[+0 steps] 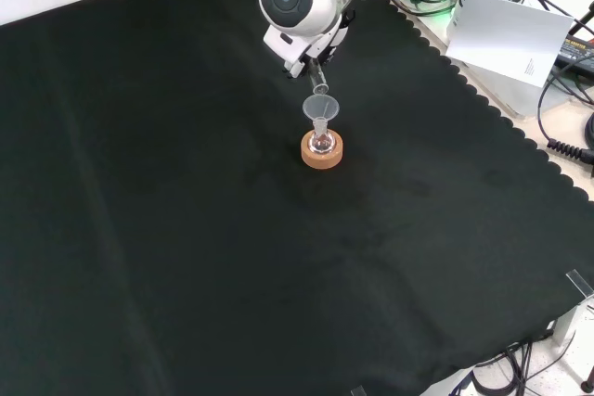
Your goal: Pour the water from the graduated cylinder into the round-bottom flask.
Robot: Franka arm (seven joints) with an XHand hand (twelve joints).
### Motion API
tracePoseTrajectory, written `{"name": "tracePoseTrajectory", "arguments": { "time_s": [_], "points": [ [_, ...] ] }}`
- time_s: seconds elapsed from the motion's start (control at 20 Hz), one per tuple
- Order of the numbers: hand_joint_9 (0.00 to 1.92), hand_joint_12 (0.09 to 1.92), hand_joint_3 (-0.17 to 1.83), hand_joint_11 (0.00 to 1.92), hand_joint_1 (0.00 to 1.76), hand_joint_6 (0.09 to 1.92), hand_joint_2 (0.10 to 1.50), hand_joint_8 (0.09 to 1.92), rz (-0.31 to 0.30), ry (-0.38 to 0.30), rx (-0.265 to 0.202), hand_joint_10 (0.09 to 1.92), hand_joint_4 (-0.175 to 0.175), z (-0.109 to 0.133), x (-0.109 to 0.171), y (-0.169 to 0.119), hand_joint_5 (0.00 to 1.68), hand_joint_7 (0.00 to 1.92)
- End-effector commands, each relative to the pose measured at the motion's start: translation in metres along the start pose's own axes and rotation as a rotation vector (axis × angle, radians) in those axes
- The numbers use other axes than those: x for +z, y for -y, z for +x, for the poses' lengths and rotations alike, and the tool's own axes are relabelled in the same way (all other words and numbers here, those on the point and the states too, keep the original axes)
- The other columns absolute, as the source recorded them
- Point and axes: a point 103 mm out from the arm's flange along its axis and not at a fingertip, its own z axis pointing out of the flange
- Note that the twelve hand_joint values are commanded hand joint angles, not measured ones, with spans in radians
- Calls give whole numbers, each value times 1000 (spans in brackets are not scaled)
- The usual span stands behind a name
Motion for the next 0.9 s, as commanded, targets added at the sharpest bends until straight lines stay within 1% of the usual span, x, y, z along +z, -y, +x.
{"name": "tracePoseTrajectory", "arguments": {
  "time_s": [0.05, 0.25, 0.7, 0.8, 0.9],
  "points": [
    [1423, 733, 0, 1217, 1239, 1176, 1171, 1178, -9, 0, -2, 173, -175, 3, 1, 0, 860, 886],
    [1424, 732, 0, 1216, 1239, 1175, 1171, 1178, -15, 3, -11, 172, -175, 6, 0, -1, 860, 886],
    [1424, 732, 0, 1216, 1239, 1175, 1171, 1178, -33, -10, -31, 171, -175, 2, 2, -2, 861, 886],
    [1424, 732, 0, 1216, 1239, 1175, 1170, 1178, -43, -28, -35, 171, -175, -1, 2, -2, 861, 886],
    [1425, 732, 0, 1216, 1239, 1175, 1170, 1177, -56, -51, -49, 171, -175, -3, 4, -1, 861, 886]
  ]
}}
